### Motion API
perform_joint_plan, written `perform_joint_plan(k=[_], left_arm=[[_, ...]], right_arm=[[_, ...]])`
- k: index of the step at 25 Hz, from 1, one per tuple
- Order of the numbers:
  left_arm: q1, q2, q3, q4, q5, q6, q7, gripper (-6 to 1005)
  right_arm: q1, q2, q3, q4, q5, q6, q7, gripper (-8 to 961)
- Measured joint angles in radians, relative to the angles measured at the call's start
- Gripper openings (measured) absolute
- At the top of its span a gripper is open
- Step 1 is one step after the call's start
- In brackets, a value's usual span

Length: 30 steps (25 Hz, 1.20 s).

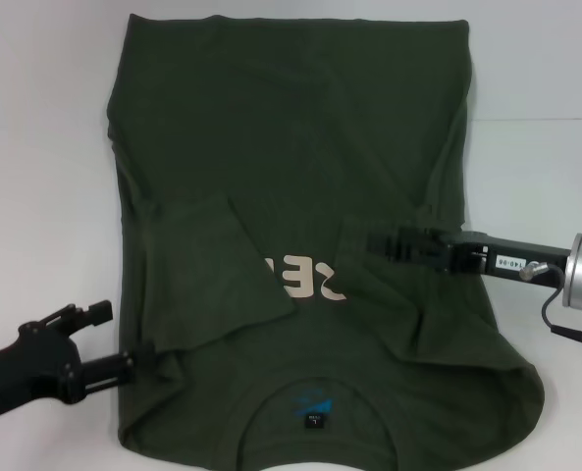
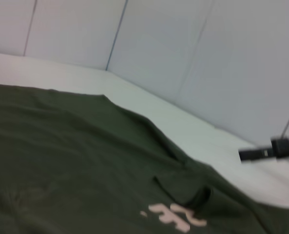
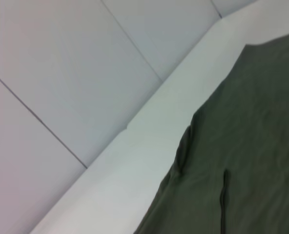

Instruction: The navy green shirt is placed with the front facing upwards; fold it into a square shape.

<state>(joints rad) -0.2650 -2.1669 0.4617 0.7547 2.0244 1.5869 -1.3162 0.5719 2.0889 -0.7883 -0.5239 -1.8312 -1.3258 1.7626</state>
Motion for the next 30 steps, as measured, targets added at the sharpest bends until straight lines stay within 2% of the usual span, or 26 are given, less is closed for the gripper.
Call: perform_joint_plan(k=[10, 15, 30], left_arm=[[0.014, -0.006, 0.008, -0.009, 0.057, -0.012, 0.199, 879], [0.011, -0.007, 0.010, -0.045, 0.065, -0.060, 0.287, 871], [-0.007, -0.007, 0.064, -0.106, 0.071, -0.130, 0.384, 847]], right_arm=[[0.008, 0.003, 0.001, 0.039, 0.071, 0.035, -0.013, 924], [0.008, 0.003, 0.002, 0.057, 0.099, 0.045, -0.021, 923], [0.013, 0.004, 0.001, 0.070, 0.117, 0.062, -0.022, 922]])
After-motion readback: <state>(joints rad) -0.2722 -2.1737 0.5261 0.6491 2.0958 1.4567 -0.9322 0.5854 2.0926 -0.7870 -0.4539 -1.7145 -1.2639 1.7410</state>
